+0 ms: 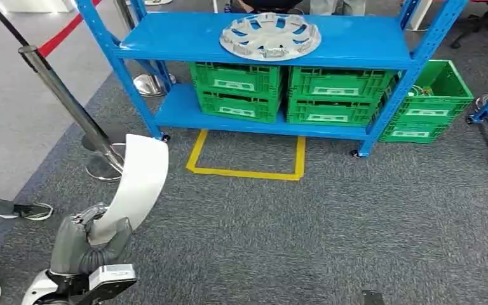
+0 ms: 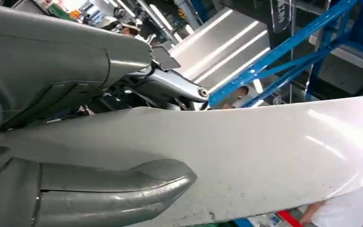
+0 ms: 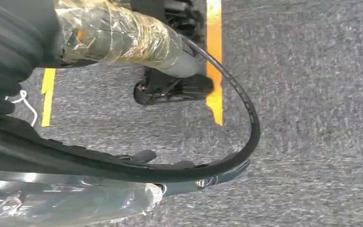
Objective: Take the parts from the cabinet and place them on the table.
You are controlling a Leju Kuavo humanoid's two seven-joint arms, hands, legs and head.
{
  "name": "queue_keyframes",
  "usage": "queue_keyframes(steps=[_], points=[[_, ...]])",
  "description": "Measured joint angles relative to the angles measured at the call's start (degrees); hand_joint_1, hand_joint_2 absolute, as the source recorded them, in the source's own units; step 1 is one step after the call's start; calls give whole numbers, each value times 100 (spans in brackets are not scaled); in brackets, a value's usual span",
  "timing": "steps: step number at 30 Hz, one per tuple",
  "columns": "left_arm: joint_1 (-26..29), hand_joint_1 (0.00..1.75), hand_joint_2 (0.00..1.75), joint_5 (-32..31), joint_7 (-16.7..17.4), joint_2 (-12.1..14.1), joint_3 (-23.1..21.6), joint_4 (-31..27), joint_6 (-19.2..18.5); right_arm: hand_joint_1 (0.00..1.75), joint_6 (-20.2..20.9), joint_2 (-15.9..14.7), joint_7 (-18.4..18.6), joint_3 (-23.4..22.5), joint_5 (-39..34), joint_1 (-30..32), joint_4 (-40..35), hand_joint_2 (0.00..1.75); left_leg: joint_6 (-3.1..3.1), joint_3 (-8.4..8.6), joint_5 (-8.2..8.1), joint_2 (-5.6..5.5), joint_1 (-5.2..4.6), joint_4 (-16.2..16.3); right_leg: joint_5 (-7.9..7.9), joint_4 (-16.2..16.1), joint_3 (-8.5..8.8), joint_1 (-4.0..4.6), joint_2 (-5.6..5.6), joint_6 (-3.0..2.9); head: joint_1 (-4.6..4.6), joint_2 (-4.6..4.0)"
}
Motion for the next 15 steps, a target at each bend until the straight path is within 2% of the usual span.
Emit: queue_keyframes(steps=[1,2,4,5,6,7,8,10,11,12,13,14,15], points=[[-21,175,175,13,-33,7,-9,0,-24,0,2,17,0,-4,17,-1,-19,175,116,290,-137,-60,-13,-464,23,1,-24,-5,-2,10,17,0],[-31,175,175,17,-57,7,-31,7,-35,0,-2,20,-4,-9,31,-20,-33,175,129,389,-154,-48,-23,-656,56,9,-50,-3,11,51,13,0],[-63,175,175,24,-76,9,-52,22,-72,0,-7,24,-4,-33,50,-30,-42,175,151,370,-143,-43,-72,-685,129,5,-97,-52,29,136,-4,0],[-79,175,175,22,-83,7,-66,35,-101,0,-9,37,4,-39,63,-26,-52,175,182,378,-123,-35,-76,-749,153,-6,-103,-46,35,170,-4,0],[-110,175,175,22,-87,-4,-83,35,-147,0,-24,39,18,-44,63,-25,-57,175,204,449,-109,8,-4,-1003,88,50,-140,-32,36,184,0,0],[-139,175,175,18,-92,-7,-96,50,-201,0,-39,39,22,-46,63,-26,-61,175,212,420,-67,40,-11,-995,-40,163,-259,-35,38,212,20,2],[-157,175,175,19,-94,-20,-98,59,-240,0,-59,39,37,-48,72,-33,-66,175,238,373,-41,43,-10,-988,-278,514,-411,-37,46,231,26,0],[-164,175,175,24,-103,-57,-98,105,-330,0,-63,42,77,-55,98,-30,-79,175,238,285,-3,95,-21,-965,-718,1482,-803,-61,44,291,20,0],[-168,175,175,24,-118,-70,-105,131,-371,0,-63,46,98,-61,107,-26,-85,175,229,247,15,118,-21,-946,-788,1748,-908,-68,44,314,35,0],[-176,175,175,41,-122,-87,-105,155,-411,0,-63,48,138,-78,118,-25,-85,175,216,214,28,136,-18,-925,-717,1735,-880,-80,41,330,24,0],[-188,175,175,68,-125,-102,-105,173,-443,0,-66,48,161,-98,137,-27,-87,175,211,184,31,161,-10,-895,-542,1486,-725,-95,31,349,33,0],[-207,175,175,74,-129,-112,-105,188,-472,0,-68,50,184,-114,151,-38,-87,175,204,158,30,193,2,-851,-298,1003,-452,-114,12,370,24,0],[-227,175,175,74,-131,-125,-105,203,-483,0,-68,50,186,-129,155,-56,-90,175,172,132,13,209,15,-795,-71,445,-137,-138,-54,397,33,0]])
